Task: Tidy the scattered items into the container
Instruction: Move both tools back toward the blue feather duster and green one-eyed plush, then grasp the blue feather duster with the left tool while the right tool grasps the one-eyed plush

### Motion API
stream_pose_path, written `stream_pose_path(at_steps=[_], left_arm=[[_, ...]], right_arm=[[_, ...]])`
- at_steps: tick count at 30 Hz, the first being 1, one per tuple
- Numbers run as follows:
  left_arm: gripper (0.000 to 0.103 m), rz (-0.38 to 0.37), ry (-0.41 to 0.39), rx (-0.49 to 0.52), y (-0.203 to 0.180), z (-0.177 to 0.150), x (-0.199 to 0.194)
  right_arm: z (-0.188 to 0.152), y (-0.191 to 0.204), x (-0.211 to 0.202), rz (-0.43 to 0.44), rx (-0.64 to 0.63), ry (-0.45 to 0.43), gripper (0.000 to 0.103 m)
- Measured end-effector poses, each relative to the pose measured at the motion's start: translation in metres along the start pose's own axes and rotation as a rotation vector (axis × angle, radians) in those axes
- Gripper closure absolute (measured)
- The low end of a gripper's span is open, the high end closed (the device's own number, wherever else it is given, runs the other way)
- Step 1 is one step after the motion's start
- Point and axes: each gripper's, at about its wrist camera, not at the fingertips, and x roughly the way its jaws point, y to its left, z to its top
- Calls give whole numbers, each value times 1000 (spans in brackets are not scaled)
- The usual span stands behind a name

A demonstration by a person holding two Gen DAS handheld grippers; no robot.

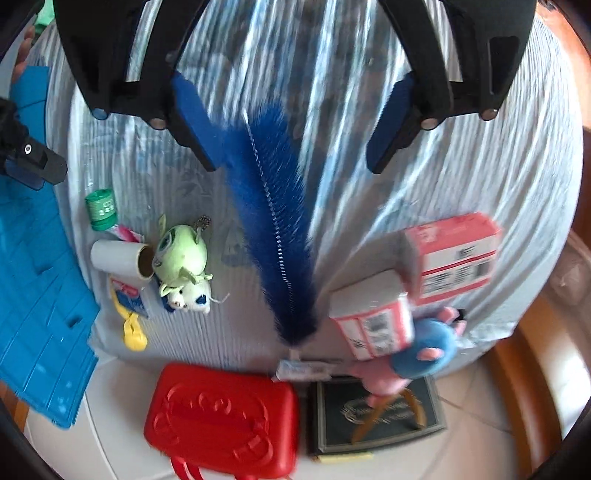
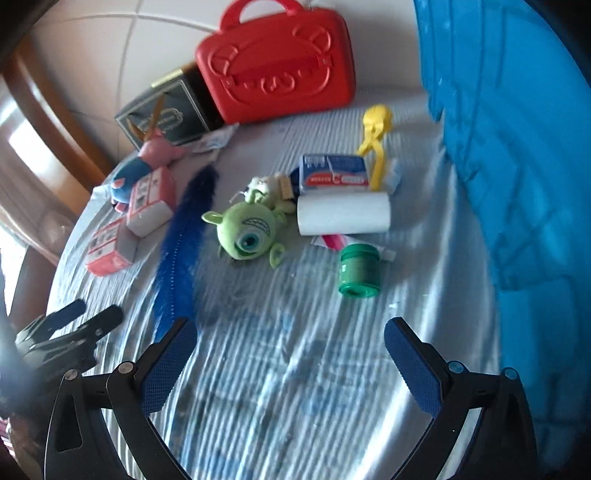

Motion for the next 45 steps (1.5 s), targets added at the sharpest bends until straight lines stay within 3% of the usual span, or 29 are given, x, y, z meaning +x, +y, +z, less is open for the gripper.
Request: stream_pose_path(at_steps=[6, 15, 21, 27, 30, 32, 38, 41, 42, 45], left_arm=[[25, -1, 49, 18, -1, 34, 43], [25, -23, 99, 36, -3, 74, 95], [26, -36, 132, 37, 4, 75, 121], [25, -18, 89, 73, 1, 73, 123], [22, -15, 70, 67, 2, 70, 122], [13, -5, 69, 55, 0, 67, 121], [12, 0, 67, 35, -1, 65, 119], [13, 3, 62, 37, -2, 64, 118], [14, 4, 66, 37, -2, 65, 119], [38, -9, 68, 54, -5, 66, 116]], right_arm=[[20, -15, 34, -57, 42, 29, 0], [63, 25, 83, 9, -9, 51, 0], [73, 38, 126, 34, 7, 93, 0], [70, 34, 154, 87, 78, 140, 0], [72, 37, 151, 56, 65, 119, 0], [73, 38, 150, 50, 58, 121, 0], [72, 39, 143, 49, 87, 75, 0], [73, 38, 145, 47, 71, 101, 0], [75, 39, 145, 44, 69, 115, 0], [75, 40, 141, 41, 96, 140, 10]])
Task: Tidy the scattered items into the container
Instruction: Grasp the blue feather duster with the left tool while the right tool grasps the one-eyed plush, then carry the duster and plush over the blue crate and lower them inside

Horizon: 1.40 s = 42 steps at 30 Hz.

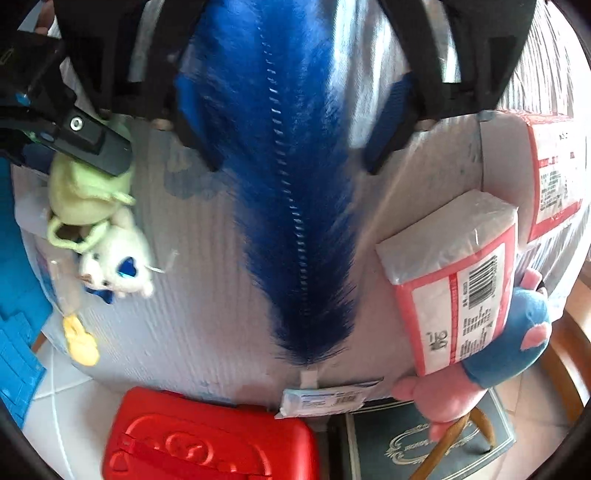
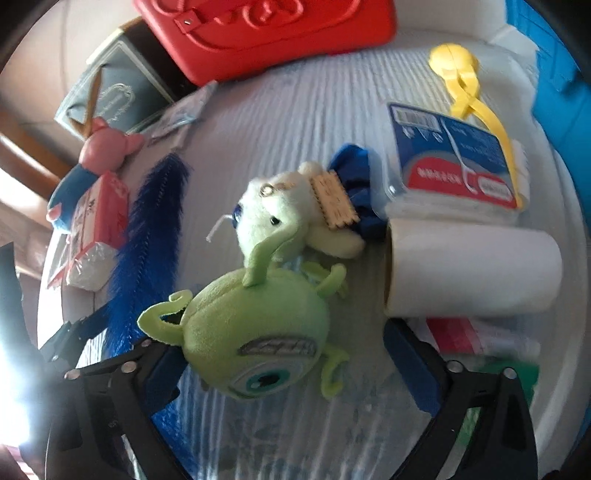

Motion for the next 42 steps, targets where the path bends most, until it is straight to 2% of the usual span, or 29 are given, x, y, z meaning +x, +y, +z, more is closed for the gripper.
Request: stream_pose_path(at_steps=[1, 3, 4, 5, 8, 14, 20, 24, 26, 30, 35, 42], left_arm=[[45, -7, -1, 10, -1, 0, -1], [58, -22, -13, 41, -7, -1, -3], [69, -27, -15, 47, -9, -2, -4], [77, -37, -13, 50, -11, -3, -6], [83, -33, -11, 44, -13, -6, -9], [85, -15, -81, 57, -11, -18, -44], [87, -12, -143, 74, -13, -44, -92], [87, -1, -217, 83, -11, -60, -135], [87, 2, -249, 83, -9, -63, -150], [87, 2, -331, 82, -6, -72, -193], [86, -14, -421, 103, -4, -85, -238], [87, -94, -537, 146, -20, -105, -297]], right_arm=[[-1, 2, -2, 11, -5, -11, 12], [-3, 8, -3, -3, -41, -30, 23], [-3, 9, 0, 2, -49, -30, 33], [-2, 9, 3, 14, -49, -25, 37], [-3, 15, 0, -19, -88, -28, 40], [-14, 15, -34, -38, -142, -78, 40], [-33, 21, -79, -41, -171, -130, 40], [-47, 18, -103, -37, -186, -161, 40], [-45, 28, -100, -33, -195, -184, 40], [-58, 44, -128, -32, -204, -250, 40], [-71, 66, -166, -66, -227, -347, 40], [-98, 82, -232, -143, -241, -477, 40]])
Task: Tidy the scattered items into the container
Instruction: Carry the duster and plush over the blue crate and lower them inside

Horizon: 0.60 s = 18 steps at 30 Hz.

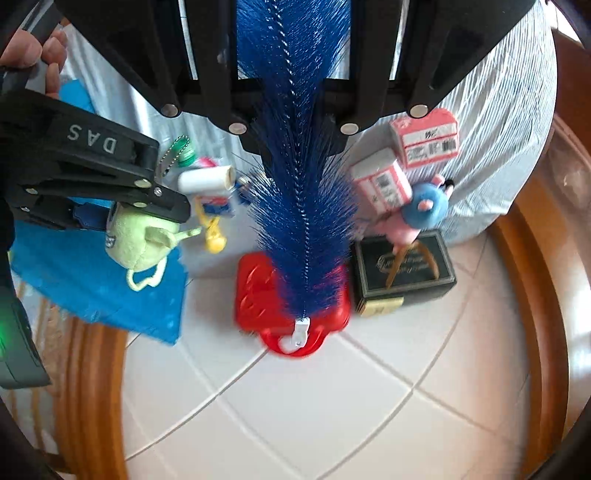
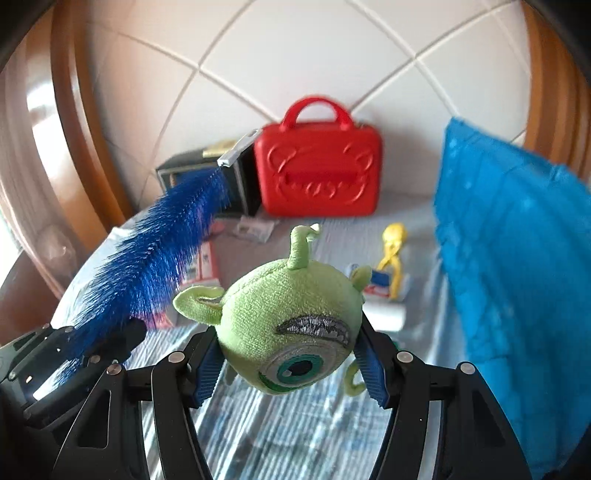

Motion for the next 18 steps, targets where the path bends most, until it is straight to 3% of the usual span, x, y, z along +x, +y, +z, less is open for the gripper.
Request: stream_pose_path(at_steps=[5, 10, 14, 18], left_arm=[[87, -58, -81, 20, -35, 19, -34], [87, -145, -161, 60, -98, 50, -62], [86, -226, -186, 77, -172, 75, -71], [86, -274, -164, 64, -261, 104, -58]], right_arm=[[14, -16, -58, -69, 10, -96, 40], [31, -63, -127, -156, 35, -204, 40], [36, -128, -177, -250, 51, -264, 40], [38, -213, -210, -330, 36, -269, 40]])
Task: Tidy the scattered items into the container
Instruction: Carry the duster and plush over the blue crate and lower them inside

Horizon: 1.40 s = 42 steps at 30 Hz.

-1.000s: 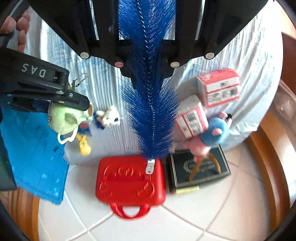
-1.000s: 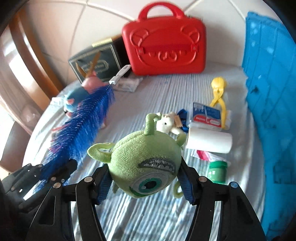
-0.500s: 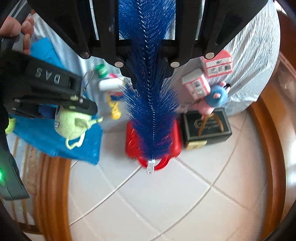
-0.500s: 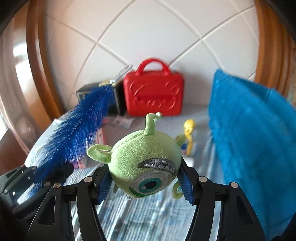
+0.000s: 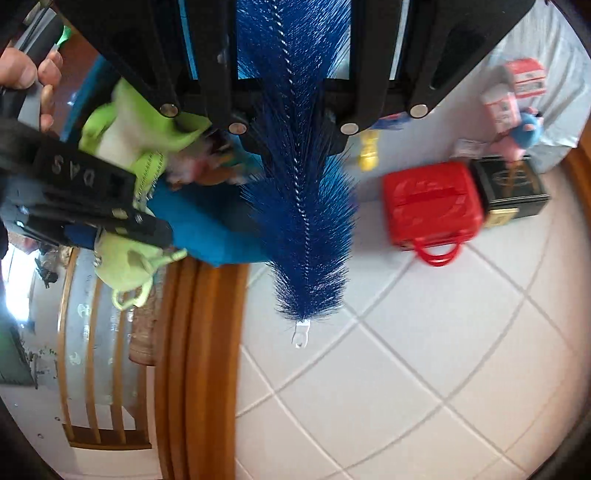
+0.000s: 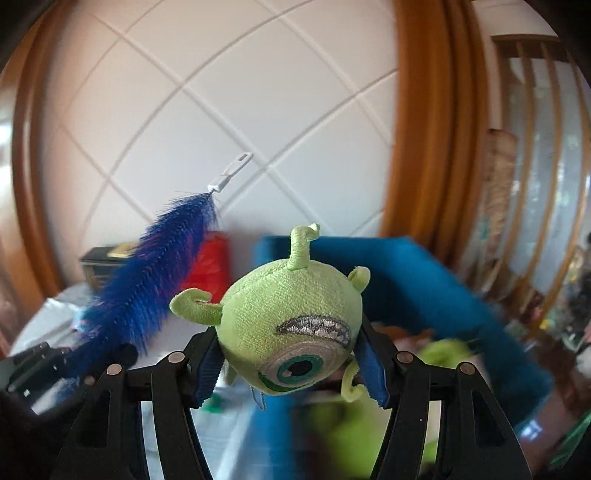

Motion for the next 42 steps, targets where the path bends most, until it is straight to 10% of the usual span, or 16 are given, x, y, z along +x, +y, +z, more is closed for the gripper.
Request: stream_pose_path(at_steps=[13, 29, 34, 42], left_arm=[[86, 157, 312, 1, -122, 58, 191], [70, 260, 590, 15, -98, 20, 285], [41, 251, 613, 27, -99, 18, 285], [34, 251, 625, 42, -101, 19, 287]], right_arm=[[33, -214, 138, 44, -70, 212, 40], [-35, -177, 295, 132, -140, 501, 40], [-28, -182, 283, 153, -117, 426, 40], [-18, -179, 276, 209, -107, 363, 32]])
